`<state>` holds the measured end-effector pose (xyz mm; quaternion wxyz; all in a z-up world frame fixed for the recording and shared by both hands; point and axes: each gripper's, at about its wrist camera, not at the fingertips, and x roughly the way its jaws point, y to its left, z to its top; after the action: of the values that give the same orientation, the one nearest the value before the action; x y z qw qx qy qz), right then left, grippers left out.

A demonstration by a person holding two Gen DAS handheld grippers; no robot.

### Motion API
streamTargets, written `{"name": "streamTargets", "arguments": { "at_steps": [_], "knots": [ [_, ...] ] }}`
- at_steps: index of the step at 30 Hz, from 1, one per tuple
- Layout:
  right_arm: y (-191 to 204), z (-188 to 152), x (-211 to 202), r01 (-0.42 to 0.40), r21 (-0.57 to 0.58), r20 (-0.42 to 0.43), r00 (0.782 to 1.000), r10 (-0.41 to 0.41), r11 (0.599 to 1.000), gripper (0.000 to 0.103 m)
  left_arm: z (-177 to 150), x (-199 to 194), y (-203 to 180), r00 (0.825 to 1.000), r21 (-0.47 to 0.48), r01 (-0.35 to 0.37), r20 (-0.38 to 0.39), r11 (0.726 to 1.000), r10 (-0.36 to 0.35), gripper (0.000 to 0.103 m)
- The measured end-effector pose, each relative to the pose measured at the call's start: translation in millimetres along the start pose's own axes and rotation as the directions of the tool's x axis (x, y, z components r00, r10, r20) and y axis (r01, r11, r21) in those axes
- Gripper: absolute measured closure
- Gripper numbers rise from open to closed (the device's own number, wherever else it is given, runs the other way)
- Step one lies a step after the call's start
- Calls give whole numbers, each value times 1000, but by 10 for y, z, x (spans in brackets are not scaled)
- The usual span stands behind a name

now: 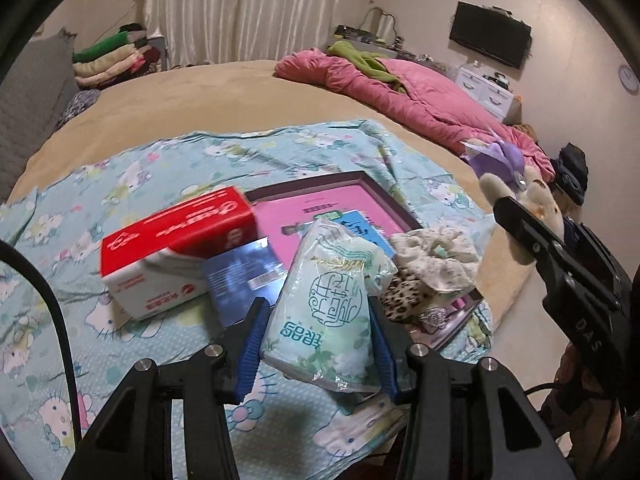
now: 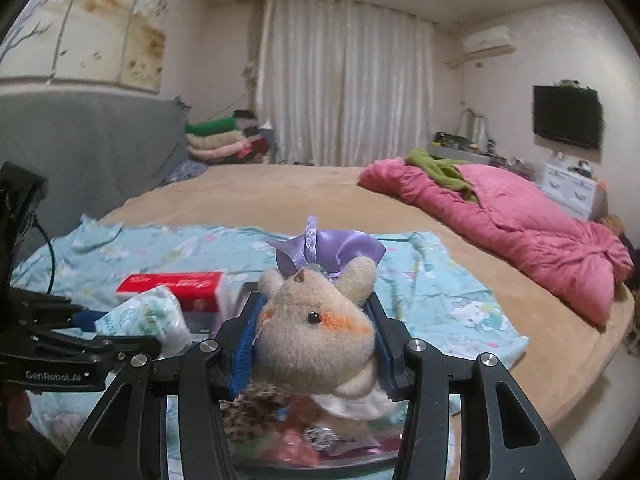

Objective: Organize soft objects
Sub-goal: 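Carry the pad pack and bunny over the pink tray with both grippers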

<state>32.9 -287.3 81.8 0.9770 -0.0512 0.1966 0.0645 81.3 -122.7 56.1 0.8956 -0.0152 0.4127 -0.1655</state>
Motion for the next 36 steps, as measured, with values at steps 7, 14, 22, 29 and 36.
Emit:
{"name": "streamTargets", "arguments": {
  "at_steps": [7,14,22,29,36],
  "knots": [
    [-219,-47,-1,8,52,-7,1000,-7,999,52,115,107,-259,1000,39,4,-13,999,-4,55],
    [-357,-67,91,5,87,-28,1000,-2,996,52,181,253,-435,1000,63,-1,-31,998,3,55],
    [-531,-100,173,7,116,-42,999,-2,993,52,194,477,-538,998,66,2,-66,998,2,55],
    [-659,-131,183,38,142,-45,998,-32,989,52,163,638,-549,995,44,23,-95,999,-19,55],
    [-787,-175,189,61,163,-60,997,-52,985,52,118,686,-643,991,46,82,-107,996,-77,55]
  ]
}}
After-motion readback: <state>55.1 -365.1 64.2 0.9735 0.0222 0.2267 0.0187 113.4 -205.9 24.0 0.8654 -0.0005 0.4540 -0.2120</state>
